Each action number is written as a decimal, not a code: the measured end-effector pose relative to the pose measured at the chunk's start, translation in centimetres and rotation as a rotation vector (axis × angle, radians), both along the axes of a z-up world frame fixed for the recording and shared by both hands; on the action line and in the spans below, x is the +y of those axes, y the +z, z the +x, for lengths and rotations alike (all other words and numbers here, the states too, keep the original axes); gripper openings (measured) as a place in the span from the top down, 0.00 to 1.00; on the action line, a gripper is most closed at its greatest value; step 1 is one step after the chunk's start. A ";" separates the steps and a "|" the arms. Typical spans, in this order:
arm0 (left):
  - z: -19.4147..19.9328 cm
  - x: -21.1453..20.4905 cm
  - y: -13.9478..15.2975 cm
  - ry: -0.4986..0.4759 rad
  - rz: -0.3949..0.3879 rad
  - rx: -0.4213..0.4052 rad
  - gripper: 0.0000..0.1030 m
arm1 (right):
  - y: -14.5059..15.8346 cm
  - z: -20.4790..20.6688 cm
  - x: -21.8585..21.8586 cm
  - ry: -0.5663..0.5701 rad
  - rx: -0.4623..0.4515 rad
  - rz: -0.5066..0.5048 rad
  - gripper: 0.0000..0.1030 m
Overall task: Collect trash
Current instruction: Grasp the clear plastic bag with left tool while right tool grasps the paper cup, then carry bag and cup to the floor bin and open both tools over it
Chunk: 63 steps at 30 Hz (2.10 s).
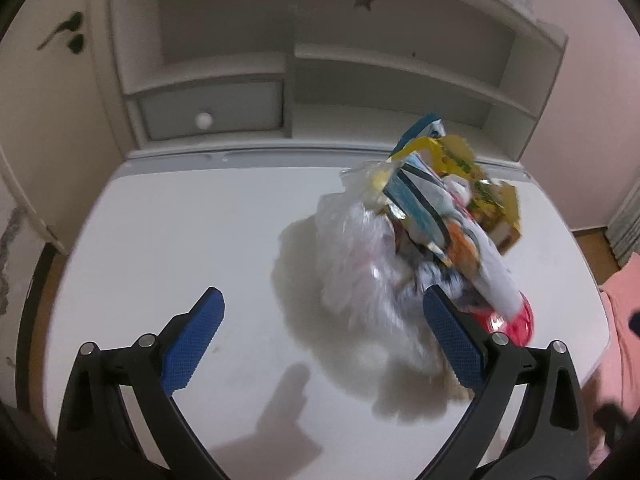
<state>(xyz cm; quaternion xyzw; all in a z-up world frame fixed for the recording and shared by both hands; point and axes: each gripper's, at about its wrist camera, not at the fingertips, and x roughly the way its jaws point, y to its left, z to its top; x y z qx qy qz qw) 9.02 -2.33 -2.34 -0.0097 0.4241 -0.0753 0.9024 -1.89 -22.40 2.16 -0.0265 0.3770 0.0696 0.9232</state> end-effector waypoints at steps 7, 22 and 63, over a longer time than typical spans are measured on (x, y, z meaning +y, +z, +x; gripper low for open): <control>4.8 -0.8 -2.7 -0.008 -0.007 0.053 0.34 | -0.4 2.4 0.1 0.020 0.012 -0.030 0.06; 0.6 7.2 2.3 0.048 -0.145 -0.039 0.77 | -4.9 16.0 6.4 0.198 0.194 -0.095 0.30; -21.3 -48.2 -13.8 -1.188 0.038 0.088 0.77 | -16.4 -22.9 -43.1 -0.973 0.207 0.245 0.73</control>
